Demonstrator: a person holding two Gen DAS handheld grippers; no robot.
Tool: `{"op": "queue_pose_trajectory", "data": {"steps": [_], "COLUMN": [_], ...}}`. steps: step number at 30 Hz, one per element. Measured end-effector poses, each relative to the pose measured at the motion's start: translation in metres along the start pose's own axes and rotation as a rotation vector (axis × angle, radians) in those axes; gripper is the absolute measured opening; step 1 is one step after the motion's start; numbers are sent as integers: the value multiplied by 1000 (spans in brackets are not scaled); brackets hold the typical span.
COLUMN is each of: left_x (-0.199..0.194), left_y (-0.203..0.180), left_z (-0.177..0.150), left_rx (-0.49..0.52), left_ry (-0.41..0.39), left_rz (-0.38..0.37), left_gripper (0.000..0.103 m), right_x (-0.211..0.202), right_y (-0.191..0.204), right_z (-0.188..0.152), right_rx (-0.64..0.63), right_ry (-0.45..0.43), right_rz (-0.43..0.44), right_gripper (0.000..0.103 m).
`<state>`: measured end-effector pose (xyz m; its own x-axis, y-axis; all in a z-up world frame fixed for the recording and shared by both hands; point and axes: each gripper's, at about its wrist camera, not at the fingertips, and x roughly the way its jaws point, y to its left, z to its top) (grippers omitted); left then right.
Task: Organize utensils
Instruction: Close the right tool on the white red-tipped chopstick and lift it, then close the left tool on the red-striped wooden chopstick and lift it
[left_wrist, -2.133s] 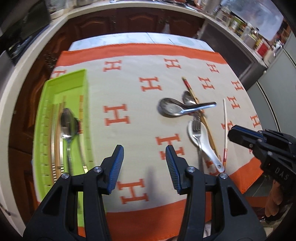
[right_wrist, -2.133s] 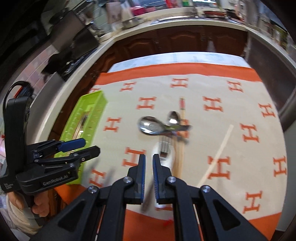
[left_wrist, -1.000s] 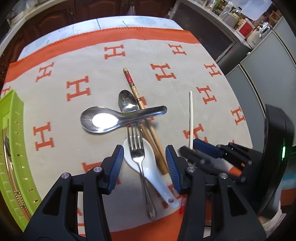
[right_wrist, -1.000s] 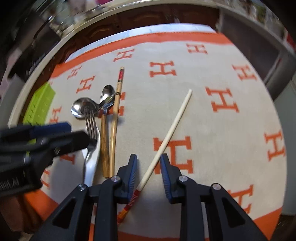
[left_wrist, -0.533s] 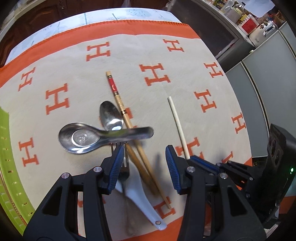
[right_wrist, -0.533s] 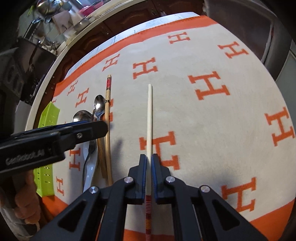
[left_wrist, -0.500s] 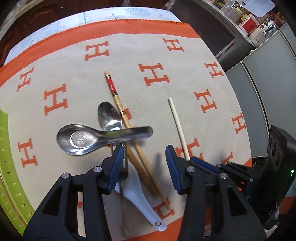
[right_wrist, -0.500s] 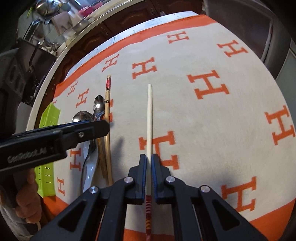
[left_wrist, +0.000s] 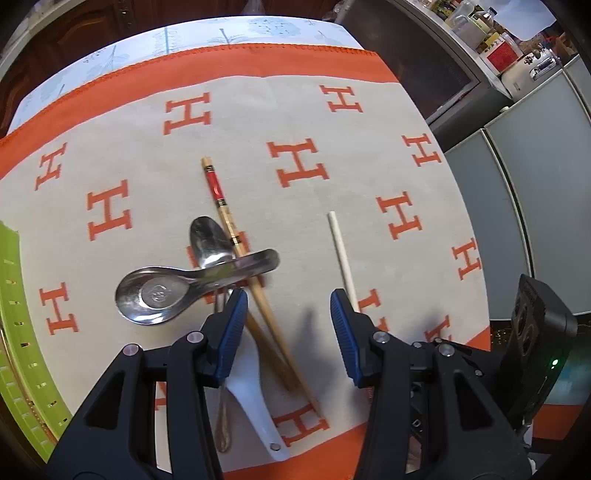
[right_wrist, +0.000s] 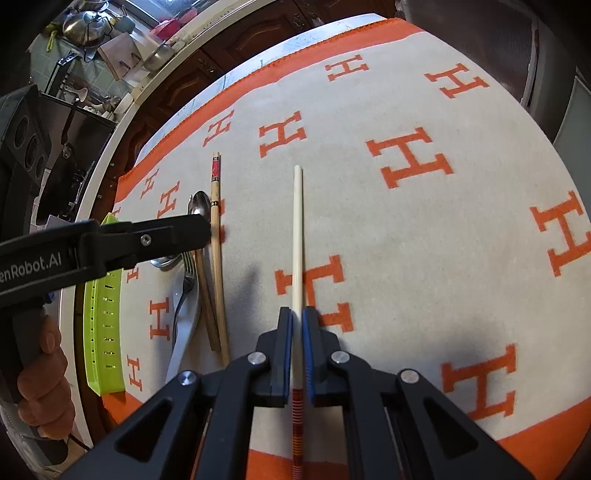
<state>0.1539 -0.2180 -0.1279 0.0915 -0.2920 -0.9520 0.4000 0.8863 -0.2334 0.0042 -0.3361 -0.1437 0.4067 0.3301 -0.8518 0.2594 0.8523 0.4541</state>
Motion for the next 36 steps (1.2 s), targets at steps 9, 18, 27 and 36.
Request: {"op": "queue_pose_trajectory", "data": {"steps": [9,18,27,36], "left_x": [26,39,43,27], "left_y": [0,2,-13,-19], "left_z": [5,2,-4,-21], "left_rx": [-47,-44,28,22], "left_ry": [71,129,77,33], "left_rz": [9,61,164,-28], "left_gripper": [28,28,10,4], "right_x": [-1,0,0,-5], "right_y": [-6,-6,-6,-9], "right_z": [1,0,0,-2], "right_rx": [18,25,26,49], "right_ry": [5,5,0,-22], "right_rz": [25,34,34,26], "right_gripper": [6,6,6,6]}}
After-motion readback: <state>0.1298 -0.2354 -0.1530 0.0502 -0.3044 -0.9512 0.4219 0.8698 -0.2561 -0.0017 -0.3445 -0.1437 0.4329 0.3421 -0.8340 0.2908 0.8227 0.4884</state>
